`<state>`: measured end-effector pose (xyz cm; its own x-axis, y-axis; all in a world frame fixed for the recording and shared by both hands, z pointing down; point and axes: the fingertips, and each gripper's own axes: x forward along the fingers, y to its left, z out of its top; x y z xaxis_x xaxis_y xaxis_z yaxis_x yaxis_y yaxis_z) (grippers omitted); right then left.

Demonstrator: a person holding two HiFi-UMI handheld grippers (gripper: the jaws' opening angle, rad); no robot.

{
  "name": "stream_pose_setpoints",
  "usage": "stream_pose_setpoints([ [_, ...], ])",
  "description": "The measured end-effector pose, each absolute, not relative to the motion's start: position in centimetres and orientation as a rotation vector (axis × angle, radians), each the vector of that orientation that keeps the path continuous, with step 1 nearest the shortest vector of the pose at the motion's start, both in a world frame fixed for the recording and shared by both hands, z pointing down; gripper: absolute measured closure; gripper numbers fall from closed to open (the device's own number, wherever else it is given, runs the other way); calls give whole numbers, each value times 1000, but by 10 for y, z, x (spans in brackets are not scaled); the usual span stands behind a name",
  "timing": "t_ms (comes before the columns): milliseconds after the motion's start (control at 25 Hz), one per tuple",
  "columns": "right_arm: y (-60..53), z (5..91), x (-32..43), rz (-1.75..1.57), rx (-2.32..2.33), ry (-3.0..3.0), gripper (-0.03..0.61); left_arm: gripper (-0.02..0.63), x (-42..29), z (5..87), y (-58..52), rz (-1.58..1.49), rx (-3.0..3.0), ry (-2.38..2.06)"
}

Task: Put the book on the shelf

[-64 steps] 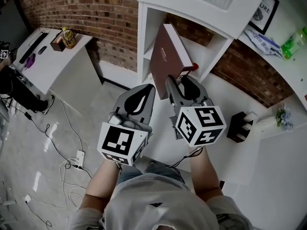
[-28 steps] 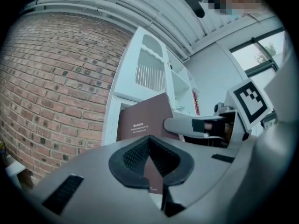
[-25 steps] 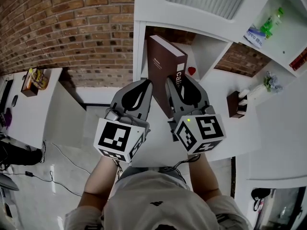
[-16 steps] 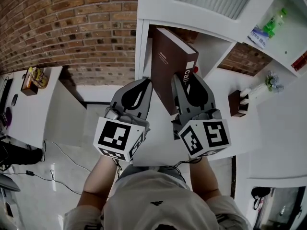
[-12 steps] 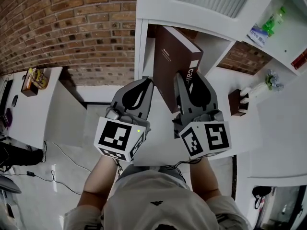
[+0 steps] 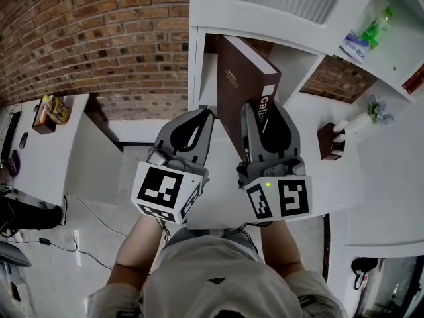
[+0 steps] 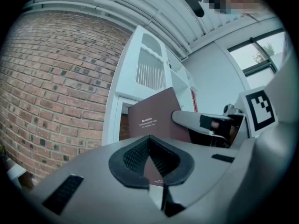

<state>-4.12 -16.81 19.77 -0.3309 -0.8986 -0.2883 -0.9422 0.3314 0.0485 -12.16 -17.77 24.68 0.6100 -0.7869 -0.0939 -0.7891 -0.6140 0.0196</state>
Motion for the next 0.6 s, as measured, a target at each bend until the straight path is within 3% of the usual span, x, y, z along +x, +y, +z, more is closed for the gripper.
stream_pose_setpoints([
  [600, -161, 191, -47, 550, -1743, 2415, 430, 603, -121, 246, -173, 145, -2802, 1364],
])
